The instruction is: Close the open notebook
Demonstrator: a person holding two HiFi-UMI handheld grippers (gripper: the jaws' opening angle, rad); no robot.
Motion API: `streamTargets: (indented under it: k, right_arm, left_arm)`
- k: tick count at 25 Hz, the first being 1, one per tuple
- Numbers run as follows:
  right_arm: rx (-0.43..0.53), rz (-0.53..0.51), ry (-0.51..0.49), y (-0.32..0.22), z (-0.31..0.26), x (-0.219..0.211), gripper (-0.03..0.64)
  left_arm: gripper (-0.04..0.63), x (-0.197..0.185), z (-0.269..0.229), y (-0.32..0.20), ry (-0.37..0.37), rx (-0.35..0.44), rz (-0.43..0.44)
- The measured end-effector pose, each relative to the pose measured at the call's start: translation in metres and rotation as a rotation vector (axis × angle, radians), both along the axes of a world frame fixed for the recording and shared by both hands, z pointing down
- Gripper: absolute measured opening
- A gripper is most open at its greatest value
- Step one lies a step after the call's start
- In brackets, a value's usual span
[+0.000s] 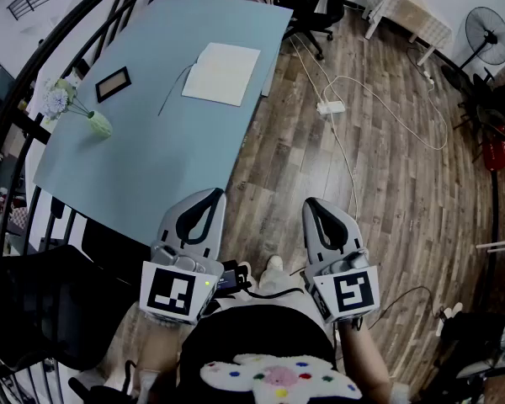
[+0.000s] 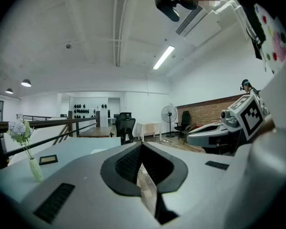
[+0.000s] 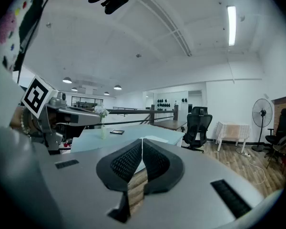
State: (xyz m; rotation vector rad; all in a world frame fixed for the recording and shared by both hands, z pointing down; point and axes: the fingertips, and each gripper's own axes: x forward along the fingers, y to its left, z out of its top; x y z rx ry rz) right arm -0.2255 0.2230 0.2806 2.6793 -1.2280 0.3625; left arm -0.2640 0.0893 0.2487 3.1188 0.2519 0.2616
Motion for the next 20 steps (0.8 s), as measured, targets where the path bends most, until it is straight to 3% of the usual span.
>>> streamTargets:
  k: [4, 20]
  right_arm:
    - [0.098, -0.001, 0.056, -0.007, -0.015, 0.008, 0.035]
    - [0.134, -0.036, 0.002, 0.002, -0.012, 0.024, 0.035]
  left_arm:
    - [0.017, 0.004, 0.0, -0.001, 0.001, 0.01, -0.005]
    - [0.017, 0.019, 0.002, 0.011, -0.007, 0.015, -0.037]
